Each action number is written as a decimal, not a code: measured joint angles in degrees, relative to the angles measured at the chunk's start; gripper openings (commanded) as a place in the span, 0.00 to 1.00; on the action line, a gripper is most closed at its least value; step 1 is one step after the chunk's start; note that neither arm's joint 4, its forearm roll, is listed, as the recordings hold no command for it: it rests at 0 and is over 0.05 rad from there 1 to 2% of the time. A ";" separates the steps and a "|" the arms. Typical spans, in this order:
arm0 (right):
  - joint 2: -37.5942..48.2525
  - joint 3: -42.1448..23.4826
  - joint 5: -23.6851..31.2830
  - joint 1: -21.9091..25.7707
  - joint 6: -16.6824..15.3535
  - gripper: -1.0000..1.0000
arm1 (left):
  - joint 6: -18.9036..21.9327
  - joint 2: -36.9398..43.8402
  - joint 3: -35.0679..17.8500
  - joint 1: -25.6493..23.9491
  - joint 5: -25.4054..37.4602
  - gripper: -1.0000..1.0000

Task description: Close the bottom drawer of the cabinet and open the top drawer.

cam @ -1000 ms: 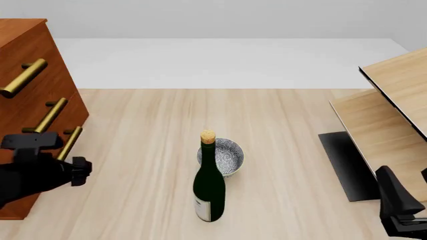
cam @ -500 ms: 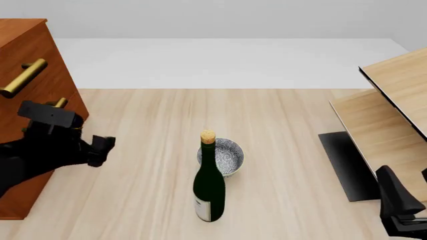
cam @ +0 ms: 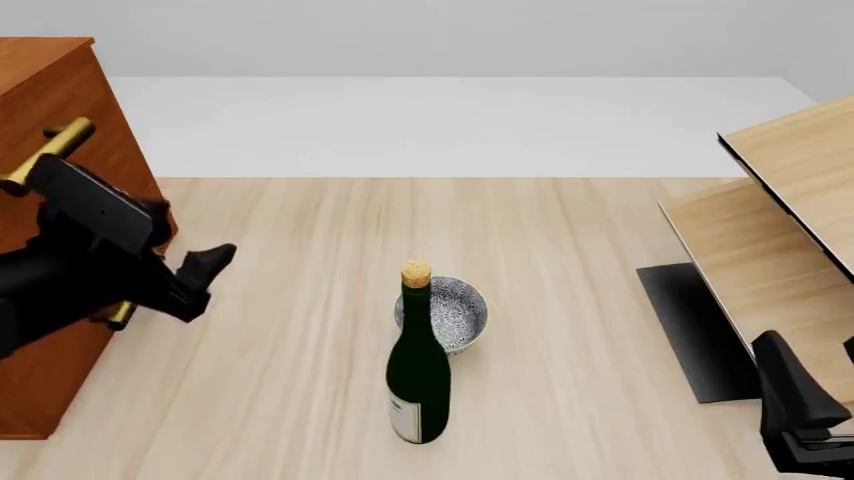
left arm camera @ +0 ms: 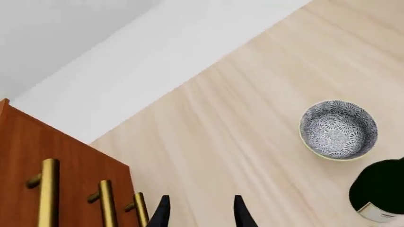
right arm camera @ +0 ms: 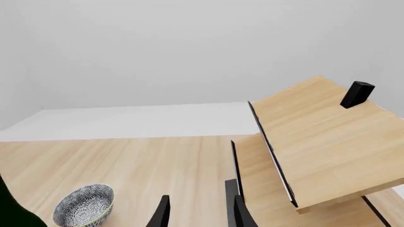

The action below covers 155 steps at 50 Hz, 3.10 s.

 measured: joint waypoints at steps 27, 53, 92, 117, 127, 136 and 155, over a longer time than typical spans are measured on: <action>0.00 0.00 -0.07 0.27 -0.08 1.00 | 20.93 -1.38 -0.68 1.55 -2.25 1.00; 0.00 0.00 -0.07 0.27 0.06 1.00 | 32.96 -3.94 -1.90 7.27 -2.46 1.00; 0.00 0.01 -0.11 0.02 0.18 1.00 | 45.74 -8.18 3.08 21.26 -7.20 1.00; -0.01 0.01 -0.26 -0.67 0.23 1.00 | 51.13 -4.45 6.35 26.43 -15.86 1.00; 0.00 -0.01 -0.15 -0.57 -0.62 1.00 | 52.05 -1.74 5.98 27.28 -18.76 1.00; 0.00 -0.03 -0.05 -0.59 -1.44 1.00 | 52.52 1.14 4.62 27.52 -20.51 1.00; 0.01 -0.05 0.29 -0.53 -2.58 1.00 | 53.29 6.37 2.37 28.41 -23.38 1.00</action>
